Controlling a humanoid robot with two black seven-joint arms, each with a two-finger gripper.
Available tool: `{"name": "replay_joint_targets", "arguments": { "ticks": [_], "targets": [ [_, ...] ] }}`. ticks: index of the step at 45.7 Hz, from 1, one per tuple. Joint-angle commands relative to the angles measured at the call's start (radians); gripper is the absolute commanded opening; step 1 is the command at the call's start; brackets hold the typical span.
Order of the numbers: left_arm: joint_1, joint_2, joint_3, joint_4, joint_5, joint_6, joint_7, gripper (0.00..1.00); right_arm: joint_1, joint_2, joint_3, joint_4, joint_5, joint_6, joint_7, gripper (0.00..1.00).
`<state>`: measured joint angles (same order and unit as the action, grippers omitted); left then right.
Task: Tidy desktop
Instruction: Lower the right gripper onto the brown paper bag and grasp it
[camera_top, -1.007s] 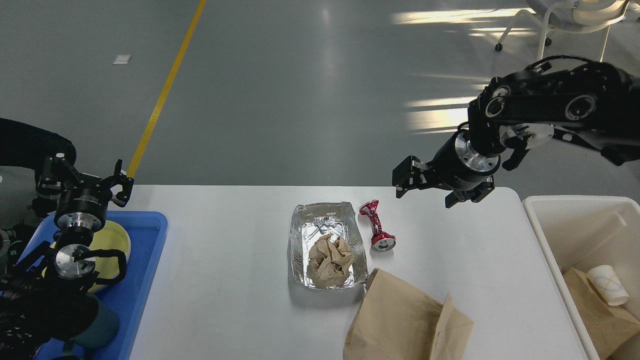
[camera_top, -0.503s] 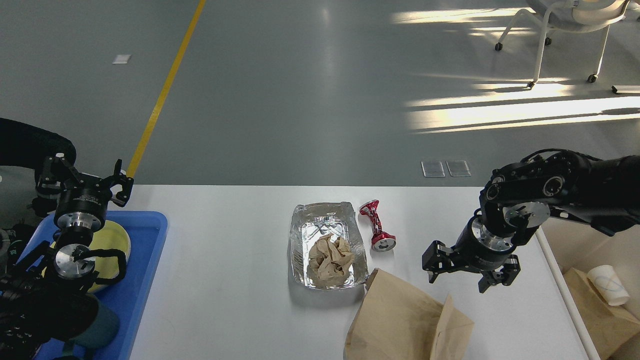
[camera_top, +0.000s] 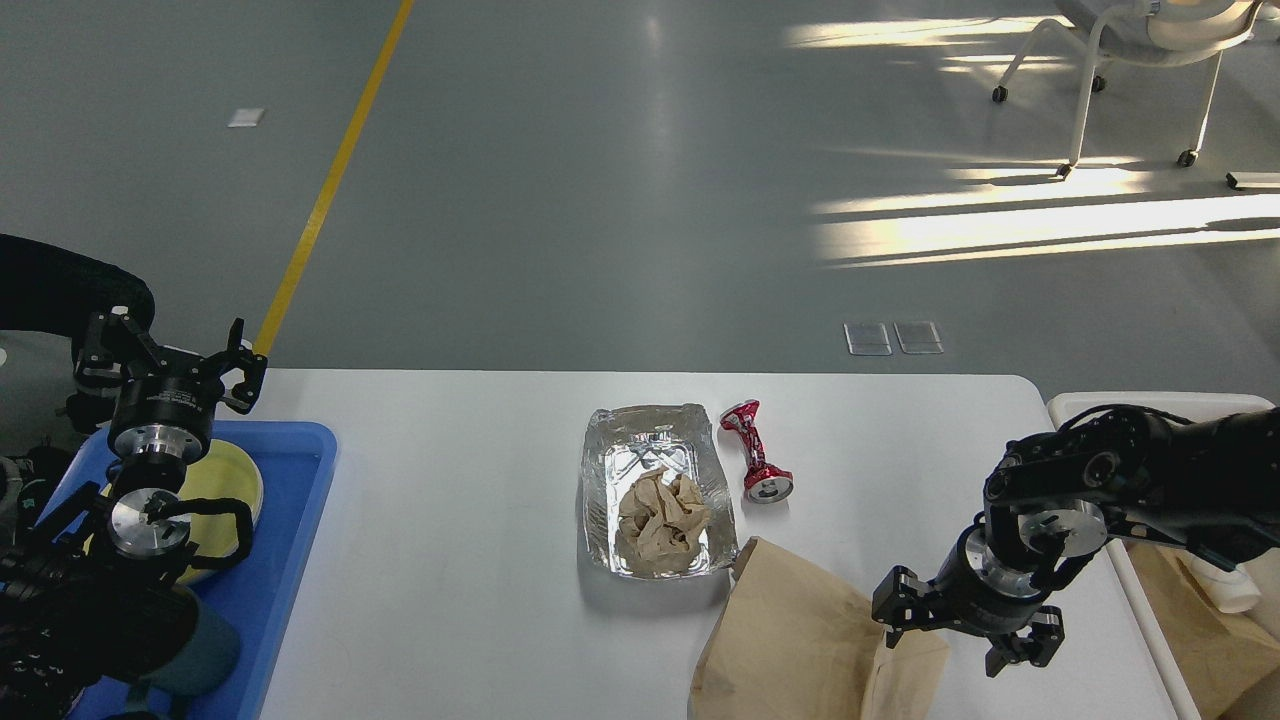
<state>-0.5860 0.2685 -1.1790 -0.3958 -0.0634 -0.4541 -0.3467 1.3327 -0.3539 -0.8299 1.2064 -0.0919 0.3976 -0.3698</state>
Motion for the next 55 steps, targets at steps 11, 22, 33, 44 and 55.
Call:
{"name": "replay_joint_targets", "arguments": {
  "ticks": [11, 22, 33, 44, 55],
  "targets": [
    [0.000, 0.000, -0.001, 0.000, 0.000, 0.000, 0.000, 0.96, 0.031, -0.010, -0.002, 0.004, 0.000, 0.001, 0.000, 1.00],
    [0.000, 0.000, -0.001, 0.000, 0.000, 0.000, 0.000, 0.96, 0.085, -0.019, 0.002, 0.013, 0.003, 0.013, 0.002, 1.00],
    [0.000, 0.000, -0.001, 0.000, 0.000, 0.000, 0.000, 0.96, 0.066, -0.007, 0.008, 0.007, 0.001, 0.004, 0.006, 1.00],
    [0.000, 0.000, -0.001, 0.000, -0.001, 0.000, 0.000, 0.96, -0.009, 0.009, 0.054, -0.037, 0.000, -0.022, 0.008, 1.00],
    [0.000, 0.000, -0.001, 0.000, -0.001, 0.000, 0.000, 0.96, -0.050, 0.015, 0.048, -0.037, 0.000, -0.132, 0.008, 0.74]
  ]
}}
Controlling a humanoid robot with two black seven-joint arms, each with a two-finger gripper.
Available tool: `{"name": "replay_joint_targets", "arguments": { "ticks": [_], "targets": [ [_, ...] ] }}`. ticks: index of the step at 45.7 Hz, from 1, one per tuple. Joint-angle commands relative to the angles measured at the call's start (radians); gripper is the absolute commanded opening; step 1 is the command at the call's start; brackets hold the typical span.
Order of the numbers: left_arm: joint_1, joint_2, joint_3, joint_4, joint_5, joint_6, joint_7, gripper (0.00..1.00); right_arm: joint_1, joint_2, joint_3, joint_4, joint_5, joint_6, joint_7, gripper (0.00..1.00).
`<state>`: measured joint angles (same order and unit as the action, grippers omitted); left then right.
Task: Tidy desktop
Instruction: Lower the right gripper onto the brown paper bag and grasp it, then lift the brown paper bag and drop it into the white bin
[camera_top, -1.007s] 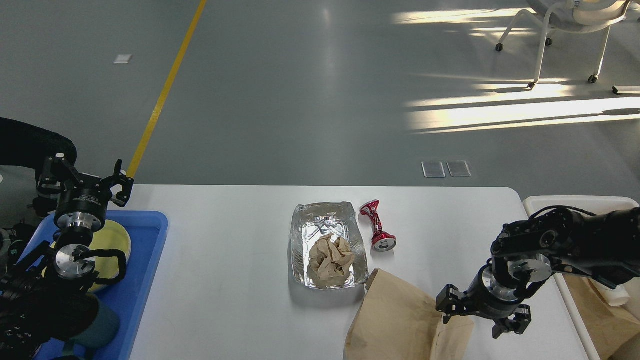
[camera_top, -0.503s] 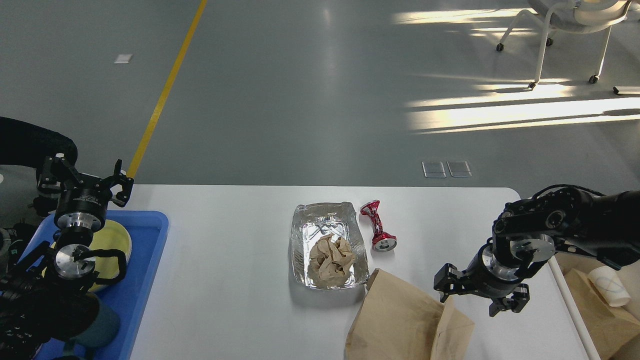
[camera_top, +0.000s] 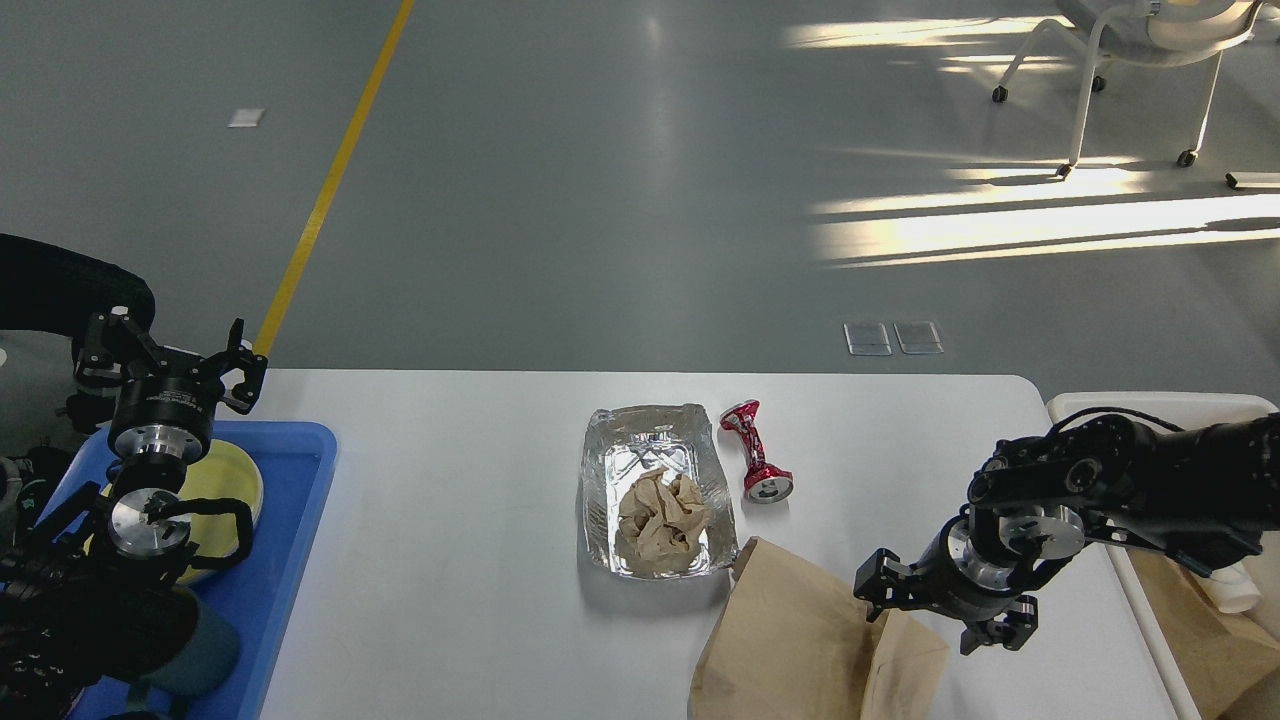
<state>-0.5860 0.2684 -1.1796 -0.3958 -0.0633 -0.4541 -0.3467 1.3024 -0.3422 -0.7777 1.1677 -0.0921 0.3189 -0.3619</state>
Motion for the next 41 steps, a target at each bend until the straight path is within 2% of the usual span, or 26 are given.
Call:
{"name": "replay_joint_targets", "arguments": {
  "ticks": [1, 3, 7, 10, 24, 34, 41],
  "targets": [
    [0.000, 0.000, 0.000, 0.000, -0.001, 0.000, 0.000, 0.96, -0.020, 0.003, -0.009, 0.001, 0.000, -0.054, 0.000, 0.67],
    [0.000, 0.000, 0.000, 0.000, 0.000, 0.000, 0.000, 0.96, -0.020, 0.002, -0.012, 0.001, -0.001, -0.054, 0.000, 0.53],
    [0.000, 0.000, 0.001, 0.000, -0.001, 0.000, 0.000, 0.96, -0.015, 0.003, -0.014, 0.006, 0.000, -0.050, 0.000, 0.18],
    [0.000, 0.000, 0.000, 0.000, 0.000, 0.000, 0.000, 0.96, -0.011, 0.003, -0.014, 0.009, 0.002, -0.049, -0.002, 0.00],
    [0.000, 0.000, 0.000, 0.000, 0.000, 0.000, 0.000, 0.96, 0.008, -0.011, -0.025, 0.010, 0.003, -0.037, -0.002, 0.00],
    [0.000, 0.000, 0.000, 0.000, 0.000, 0.000, 0.000, 0.96, 0.107, -0.064, -0.115, 0.010, -0.001, -0.035, -0.002, 0.00],
    [0.000, 0.000, 0.000, 0.000, 0.000, 0.000, 0.000, 0.96, 0.207, -0.159, -0.118, 0.012, -0.001, -0.035, -0.002, 0.00]
  ]
}}
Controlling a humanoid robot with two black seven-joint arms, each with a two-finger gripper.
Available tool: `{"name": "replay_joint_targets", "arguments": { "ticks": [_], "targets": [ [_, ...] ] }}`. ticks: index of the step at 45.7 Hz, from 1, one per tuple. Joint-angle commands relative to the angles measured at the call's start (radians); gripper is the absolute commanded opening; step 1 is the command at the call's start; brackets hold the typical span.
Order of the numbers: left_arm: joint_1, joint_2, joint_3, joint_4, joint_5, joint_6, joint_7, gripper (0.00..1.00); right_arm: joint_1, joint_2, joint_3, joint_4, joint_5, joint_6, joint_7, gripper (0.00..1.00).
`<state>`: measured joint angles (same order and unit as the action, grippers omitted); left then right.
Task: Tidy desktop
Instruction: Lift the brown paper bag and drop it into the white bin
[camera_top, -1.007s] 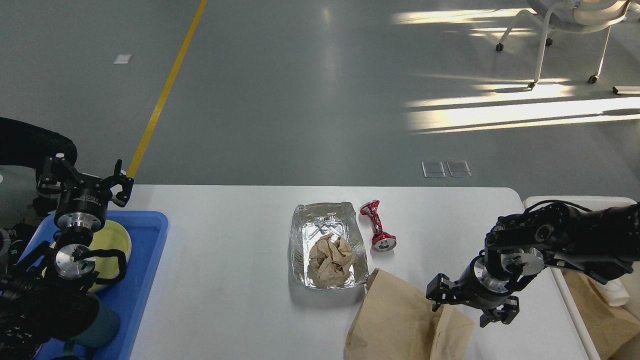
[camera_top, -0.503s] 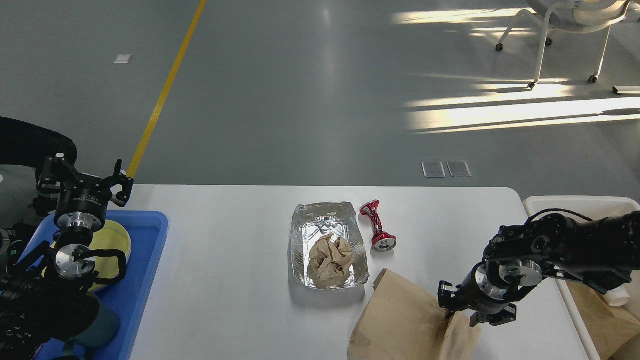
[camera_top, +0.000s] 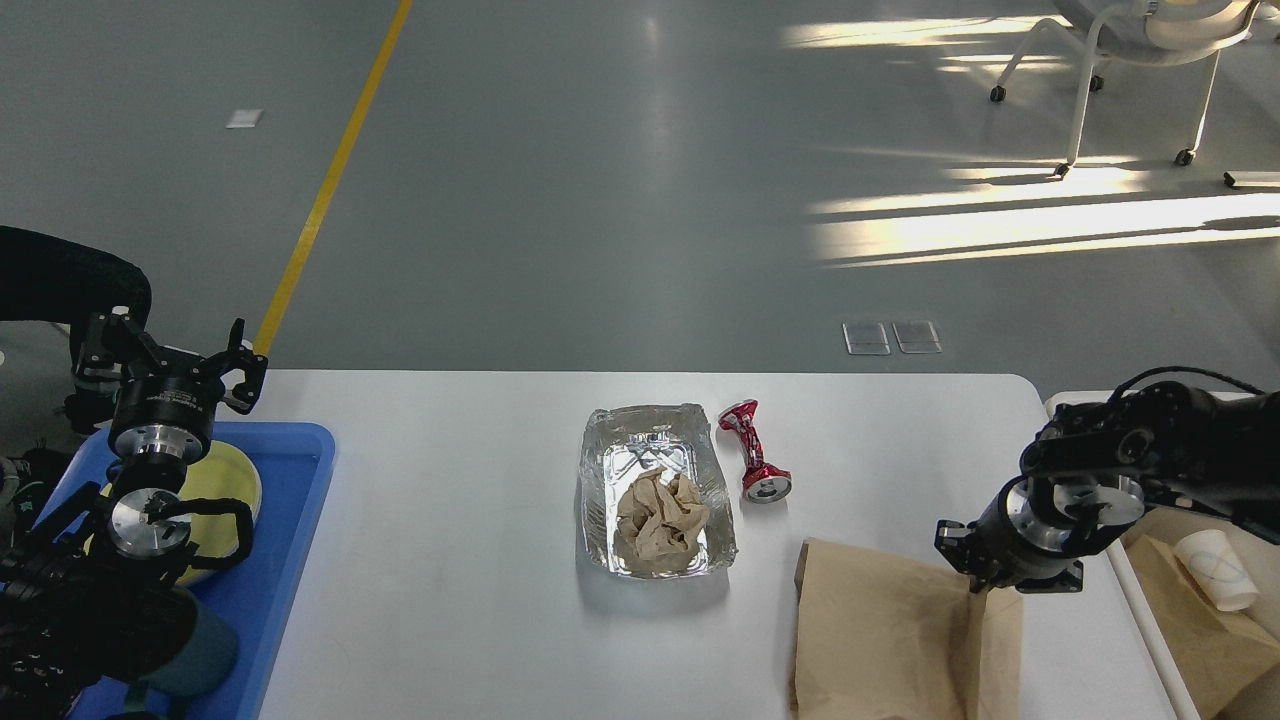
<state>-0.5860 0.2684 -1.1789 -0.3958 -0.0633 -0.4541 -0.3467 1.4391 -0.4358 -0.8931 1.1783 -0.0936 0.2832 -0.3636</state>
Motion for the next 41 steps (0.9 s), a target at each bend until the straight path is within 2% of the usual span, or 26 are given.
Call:
{"name": "replay_joint_targets", "arguments": {
  "ticks": [1, 19, 27, 34, 41],
  "targets": [
    [0.000, 0.000, 0.001, 0.000, -0.001, 0.000, 0.000, 0.96, 0.085, -0.075, -0.003, 0.001, 0.000, 0.001, 0.002, 0.00],
    [0.000, 0.000, -0.001, 0.000, -0.001, 0.000, 0.000, 0.96, 0.437, -0.268, -0.007, 0.004, 0.002, 0.002, 0.000, 0.00],
    [0.000, 0.000, 0.001, 0.000, 0.000, 0.000, 0.000, 0.96, 0.579, -0.299, -0.006, -0.058, -0.005, -0.004, 0.000, 0.00],
    [0.000, 0.000, -0.001, 0.000, -0.001, 0.000, 0.000, 0.96, 0.604, -0.304, -0.010, -0.108, -0.005, -0.007, -0.005, 0.00],
    [0.000, 0.000, 0.001, 0.000, -0.001, 0.000, 0.000, 0.96, 0.517, -0.314, -0.076, -0.213, -0.003, -0.030, -0.011, 0.00]
  ]
}}
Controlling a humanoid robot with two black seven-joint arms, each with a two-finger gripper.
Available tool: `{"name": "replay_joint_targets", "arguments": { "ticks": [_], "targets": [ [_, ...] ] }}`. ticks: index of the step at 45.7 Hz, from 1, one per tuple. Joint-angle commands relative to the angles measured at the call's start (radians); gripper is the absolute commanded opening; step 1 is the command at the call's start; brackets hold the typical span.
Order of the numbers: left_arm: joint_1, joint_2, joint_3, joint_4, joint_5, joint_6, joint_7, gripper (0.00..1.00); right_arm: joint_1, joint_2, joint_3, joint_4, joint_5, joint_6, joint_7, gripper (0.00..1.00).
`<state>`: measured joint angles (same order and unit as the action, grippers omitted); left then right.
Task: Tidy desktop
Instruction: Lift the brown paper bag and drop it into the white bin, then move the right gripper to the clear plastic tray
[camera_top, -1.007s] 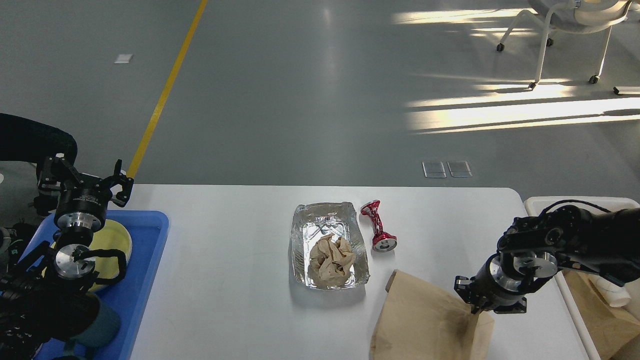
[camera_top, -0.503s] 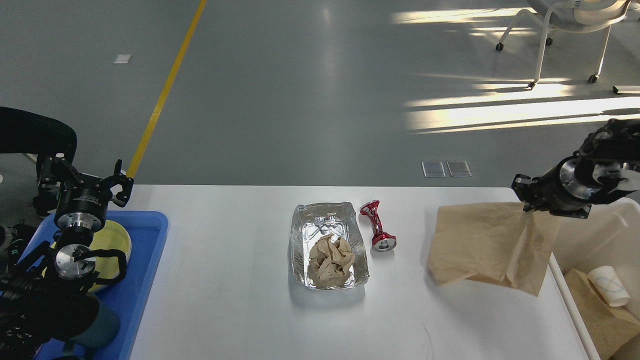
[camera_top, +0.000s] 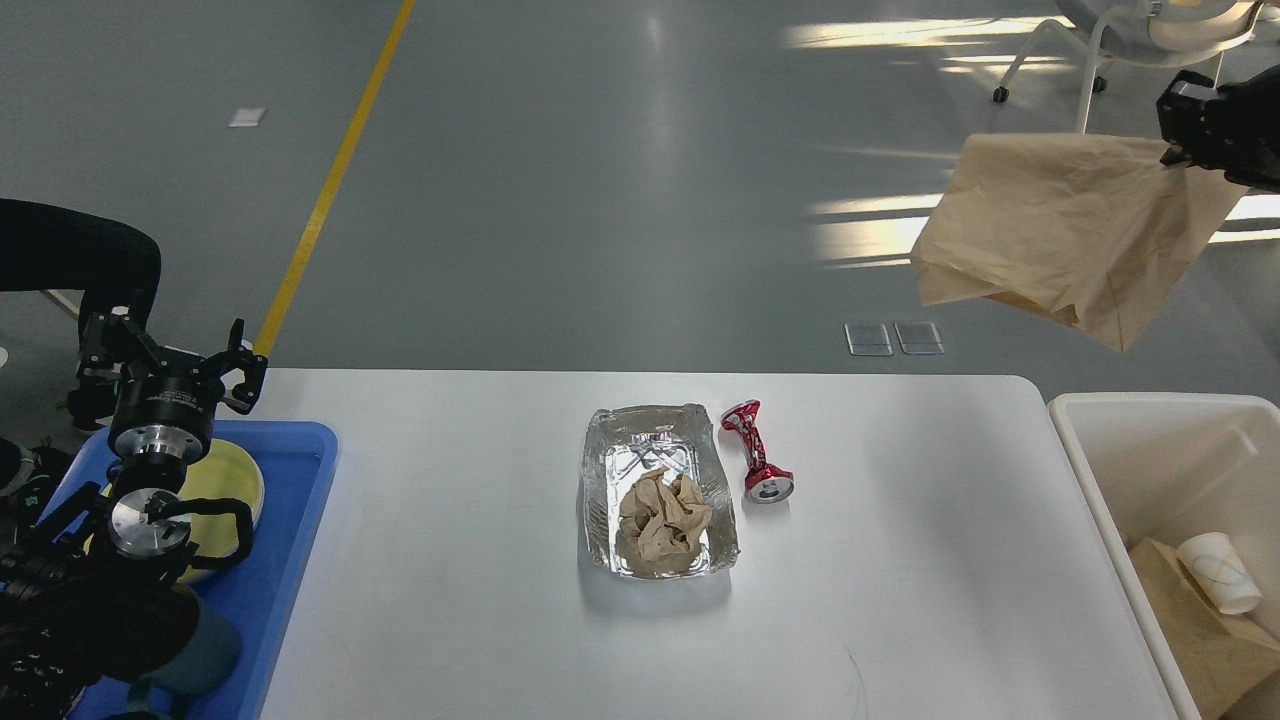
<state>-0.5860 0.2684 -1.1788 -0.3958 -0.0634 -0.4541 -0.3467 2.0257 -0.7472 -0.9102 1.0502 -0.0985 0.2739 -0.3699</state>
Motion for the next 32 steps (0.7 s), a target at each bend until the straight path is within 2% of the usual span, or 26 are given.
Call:
{"name": "replay_joint_targets", "arguments": {
  "ticks": [1, 9, 19, 22, 23, 25, 26, 32],
  "targets": [
    [0.000, 0.000, -0.001, 0.000, -0.001, 0.000, 0.000, 0.96, -0.093, -0.001, -0.073, -0.110, 0.005, -0.031, -0.004, 0.00],
    [0.000, 0.000, 0.001, 0.000, -0.001, 0.000, 0.000, 0.96, -0.264, -0.017, -0.111, -0.217, 0.014, -0.114, -0.001, 0.00],
    [0.000, 0.000, -0.001, 0.000, -0.001, 0.000, 0.000, 0.96, -0.422, -0.092, -0.095, -0.223, 0.014, -0.136, 0.003, 0.01],
    [0.000, 0.000, -0.001, 0.000, 0.000, 0.000, 0.000, 0.96, -0.498, -0.086, -0.084, -0.234, 0.016, -0.191, 0.005, 0.35],
    [0.000, 0.000, 0.001, 0.000, -0.001, 0.000, 0.000, 0.96, -0.524, -0.084, -0.078, -0.242, 0.016, -0.215, 0.005, 0.51],
    [0.000, 0.000, -0.001, 0.000, -0.001, 0.000, 0.000, 0.96, -0.577, -0.080, -0.065, -0.260, 0.016, -0.269, 0.005, 0.90],
    [0.000, 0.000, 0.001, 0.000, 0.000, 0.000, 0.000, 0.96, -0.613, -0.072, -0.053, -0.272, 0.016, -0.297, 0.005, 1.00],
    [0.000, 0.000, 0.001, 0.000, 0.000, 0.000, 0.000, 0.96, -0.685, -0.046, -0.001, -0.279, 0.019, -0.329, 0.003, 1.00]
  ]
}}
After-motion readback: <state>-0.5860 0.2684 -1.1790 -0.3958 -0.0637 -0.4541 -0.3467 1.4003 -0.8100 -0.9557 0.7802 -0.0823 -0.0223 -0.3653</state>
